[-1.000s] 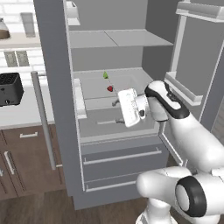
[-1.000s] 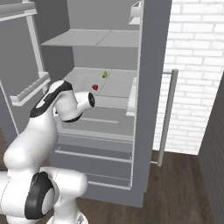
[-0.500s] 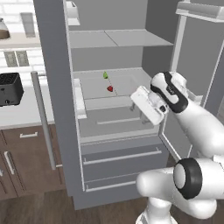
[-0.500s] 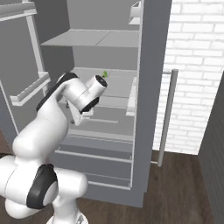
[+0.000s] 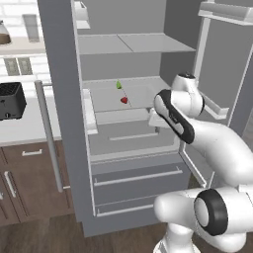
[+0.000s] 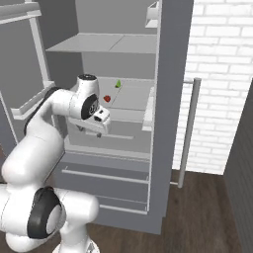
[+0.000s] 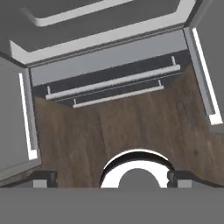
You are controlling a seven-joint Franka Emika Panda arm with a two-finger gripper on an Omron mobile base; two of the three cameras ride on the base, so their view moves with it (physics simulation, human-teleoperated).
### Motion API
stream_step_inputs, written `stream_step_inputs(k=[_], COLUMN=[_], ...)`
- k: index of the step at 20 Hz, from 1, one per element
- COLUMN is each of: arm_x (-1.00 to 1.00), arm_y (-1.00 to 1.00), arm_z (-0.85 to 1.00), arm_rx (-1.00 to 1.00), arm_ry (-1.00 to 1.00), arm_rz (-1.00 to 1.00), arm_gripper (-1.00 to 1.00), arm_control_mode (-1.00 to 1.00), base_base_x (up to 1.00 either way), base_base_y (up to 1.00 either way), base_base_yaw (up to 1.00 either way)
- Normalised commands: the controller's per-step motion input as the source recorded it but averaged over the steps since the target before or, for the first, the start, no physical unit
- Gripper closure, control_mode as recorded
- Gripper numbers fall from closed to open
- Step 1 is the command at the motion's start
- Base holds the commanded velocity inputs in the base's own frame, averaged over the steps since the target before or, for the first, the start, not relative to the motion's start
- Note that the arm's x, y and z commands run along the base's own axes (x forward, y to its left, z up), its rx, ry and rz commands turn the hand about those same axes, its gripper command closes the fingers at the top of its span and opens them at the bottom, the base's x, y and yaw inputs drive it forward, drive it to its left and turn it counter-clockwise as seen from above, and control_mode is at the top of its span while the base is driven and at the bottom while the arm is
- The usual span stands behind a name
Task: Take the strawberry from the fridge and place it on top of the pancake, located on the dining counter.
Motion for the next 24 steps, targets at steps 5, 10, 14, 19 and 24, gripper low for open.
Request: stream_step_inputs(k=[5, 10, 14, 19, 24], arm_x=[-0.90, -0.98, -1.00, -0.85, -0.15], arm_y=[0.09, 0.00, 0.00, 0.00, 0.00], arm_z=[0.31, 0.00, 0.01, 0.04, 0.00], arm_rx=[-0.30, -0.01, 0.11, 0.07, -0.03], arm_ry=[-0.13, -0.07, -0.18, -0.30, -0.08], arm_rz=[0.31, -0.01, -0.01, 0.00, 0.00], arm_gripper=[-1.00, -1.00, -1.00, -1.00, -1.00], arm_control_mode=[-1.00, -1.00, -1.00, -1.00, -1.00], base_base_x=[0.00, 0.00, 0.00, 0.00, 0.00], base_base_y=[0.00, 0.00, 0.00, 0.00, 0.00], base_base_yaw=[0.00, 0.00, 0.00, 0.00, 0.00])
